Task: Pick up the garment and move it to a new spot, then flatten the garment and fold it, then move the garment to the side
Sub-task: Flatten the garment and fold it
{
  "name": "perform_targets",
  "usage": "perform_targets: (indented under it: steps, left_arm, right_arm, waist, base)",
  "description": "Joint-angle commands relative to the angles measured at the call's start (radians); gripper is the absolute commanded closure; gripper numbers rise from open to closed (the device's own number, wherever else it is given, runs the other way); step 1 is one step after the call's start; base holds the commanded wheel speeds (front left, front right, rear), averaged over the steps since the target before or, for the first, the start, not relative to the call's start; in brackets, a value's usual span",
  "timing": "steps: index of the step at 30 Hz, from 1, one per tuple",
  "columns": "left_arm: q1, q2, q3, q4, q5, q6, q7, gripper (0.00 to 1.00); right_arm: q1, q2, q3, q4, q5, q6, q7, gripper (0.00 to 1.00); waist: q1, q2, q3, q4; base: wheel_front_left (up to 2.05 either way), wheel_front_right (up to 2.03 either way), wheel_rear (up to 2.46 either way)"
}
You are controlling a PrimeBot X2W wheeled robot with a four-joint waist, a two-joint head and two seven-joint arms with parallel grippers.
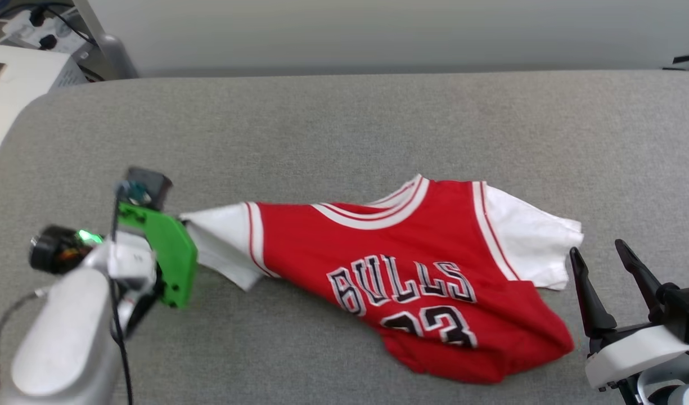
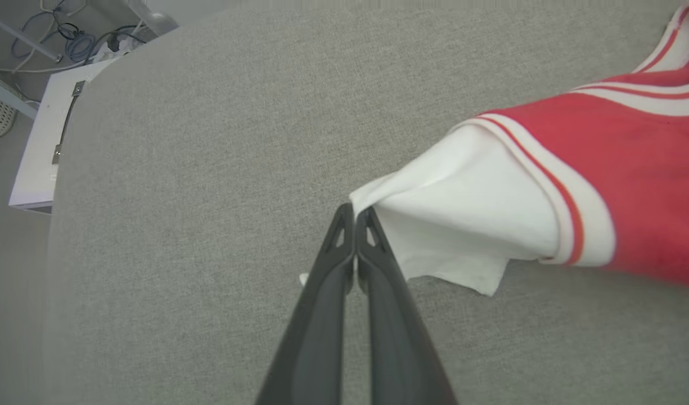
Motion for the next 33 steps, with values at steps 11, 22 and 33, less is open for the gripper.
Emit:
perform_targets:
  steps: [11,22,33]
  left_arm:
    - [-0.301,0.079,-0.084,0.323,-0.032,-0.048,0.036,0.00]
    - [-0.356,0.031,-0.085,0.460,0.000,-0.017,-0.267,0.00]
    - [-0.253,-0.065,-0.022,0.350,-0.060,0.022,-0.658,0.00]
  right_arm:
    - [-0.080,0.002,0.017,0.049,-0.018,-0.001,-0.011,0.00]
    - [-0.109,-0.009,0.012,0.072,-0.022,-0.001,-0.010,0.00]
    - [-0.070,-0.033,-0.019,0.046,-0.015,-0.001,0.012,0.00]
  waist:
    - [0.0000,0.0000,0.129,-0.057]
    - [0.0000,0.0000,0.126,-0.015]
    - [0.0000,0.0000,0.020,0.057]
  base:
    - [0.00,0.00,0.00]
    - [0.00,0.00,0.00]
    - [0.00,0.00,0.00]
